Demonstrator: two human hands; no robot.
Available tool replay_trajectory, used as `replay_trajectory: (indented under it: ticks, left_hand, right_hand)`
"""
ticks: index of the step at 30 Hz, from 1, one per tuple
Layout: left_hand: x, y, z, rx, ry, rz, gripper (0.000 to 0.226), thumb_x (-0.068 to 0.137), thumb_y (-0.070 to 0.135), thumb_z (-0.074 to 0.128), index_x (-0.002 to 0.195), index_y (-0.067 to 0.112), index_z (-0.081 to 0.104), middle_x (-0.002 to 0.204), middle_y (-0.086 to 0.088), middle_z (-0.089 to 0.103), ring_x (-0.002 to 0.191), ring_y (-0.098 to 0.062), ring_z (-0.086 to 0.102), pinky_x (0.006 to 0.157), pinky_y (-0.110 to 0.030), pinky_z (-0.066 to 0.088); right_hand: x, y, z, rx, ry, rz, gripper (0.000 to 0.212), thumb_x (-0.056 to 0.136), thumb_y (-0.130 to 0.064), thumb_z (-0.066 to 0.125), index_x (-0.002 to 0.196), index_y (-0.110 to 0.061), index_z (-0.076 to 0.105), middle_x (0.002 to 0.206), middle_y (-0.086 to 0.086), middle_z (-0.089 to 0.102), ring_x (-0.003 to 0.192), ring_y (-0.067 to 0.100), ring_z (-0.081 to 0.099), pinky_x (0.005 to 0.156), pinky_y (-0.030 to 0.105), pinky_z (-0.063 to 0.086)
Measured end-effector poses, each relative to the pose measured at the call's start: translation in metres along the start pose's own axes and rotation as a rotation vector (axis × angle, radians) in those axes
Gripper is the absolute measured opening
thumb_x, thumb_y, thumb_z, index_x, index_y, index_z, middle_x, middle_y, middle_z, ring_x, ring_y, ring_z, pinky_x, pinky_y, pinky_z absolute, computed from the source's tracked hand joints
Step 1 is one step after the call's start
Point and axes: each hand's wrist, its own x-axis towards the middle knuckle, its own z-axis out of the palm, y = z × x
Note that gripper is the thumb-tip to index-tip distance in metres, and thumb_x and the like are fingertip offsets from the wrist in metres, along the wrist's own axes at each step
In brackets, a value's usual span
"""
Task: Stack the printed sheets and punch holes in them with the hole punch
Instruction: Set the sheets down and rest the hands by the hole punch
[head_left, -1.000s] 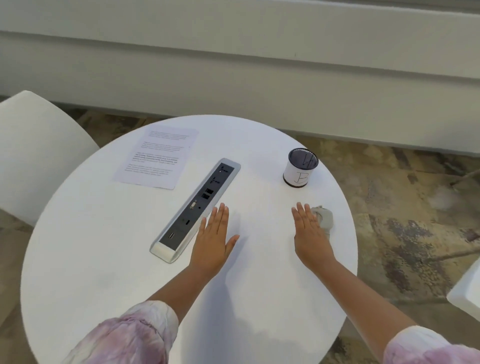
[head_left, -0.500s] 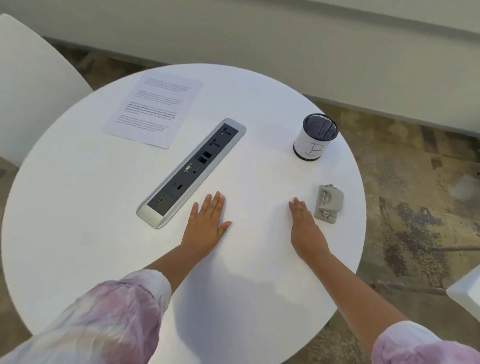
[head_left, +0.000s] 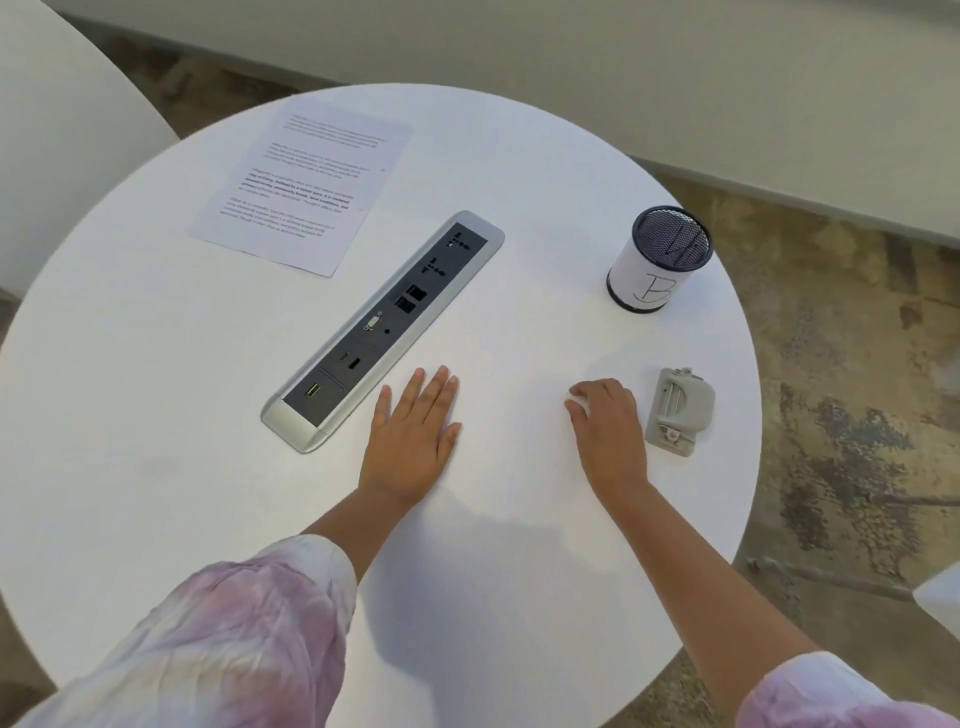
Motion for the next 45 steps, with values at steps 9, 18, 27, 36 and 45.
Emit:
replay_trajectory:
  ticks: [9,18,27,36,45]
  left_hand:
    - [0.0,-0.001,-0.001,-0.034,0.016,-0.001,0.054,0.094,0.039,0.011,0.145,0.024,0.021,0.154,0.007,0.023,0.144,-0.017,0.012,0.115,-0.043,0.002]
    - [-0.001,-0.001,-0.001,-0.066,0.026,0.012,0.048,0.097,0.033,0.026,0.144,0.022,0.025,0.154,0.006,0.024,0.144,-0.018,0.014,0.115,-0.044,0.002]
    - [0.0,-0.001,-0.002,-0.072,0.013,0.007,0.049,0.098,0.034,0.024,0.145,0.022,0.022,0.155,0.007,0.021,0.144,-0.017,0.011,0.116,-0.044,0.001]
    - [0.0,0.0,-0.003,-0.085,0.024,0.003,0.048,0.097,0.033,0.027,0.144,0.022,0.025,0.154,0.007,0.024,0.144,-0.016,0.013,0.116,-0.044,0.004]
    - [0.0,0.0,-0.002,-0.079,0.027,0.0,0.048,0.097,0.033,0.025,0.144,0.022,0.025,0.153,0.007,0.025,0.144,-0.017,0.014,0.116,-0.044,0.005]
  right_hand:
    - [0.004,-0.003,-0.004,-0.108,-0.005,-0.064,0.019,0.093,-0.016,0.05,0.102,-0.007,0.064,0.103,0.009,0.061,0.099,0.026,0.051,0.077,0.037,0.046]
    - [0.011,-0.014,-0.01,-0.181,-0.032,-0.016,0.02,0.093,-0.013,0.049,0.09,-0.003,0.065,0.095,0.011,0.062,0.09,0.027,0.054,0.073,0.04,0.047]
    - [0.015,-0.013,-0.006,-0.239,-0.034,-0.032,0.02,0.094,-0.013,0.045,0.091,-0.003,0.062,0.092,0.012,0.059,0.086,0.027,0.052,0.067,0.036,0.043]
    - [0.027,-0.001,-0.017,0.279,-0.079,0.254,0.009,0.087,-0.015,0.055,0.081,-0.012,0.061,0.082,0.001,0.062,0.076,0.016,0.056,0.063,0.024,0.042]
    - [0.025,-0.001,-0.036,1.322,-0.193,0.565,0.011,0.086,0.0,0.058,0.095,-0.007,0.06,0.085,0.007,0.068,0.069,0.007,0.07,0.064,0.018,0.056]
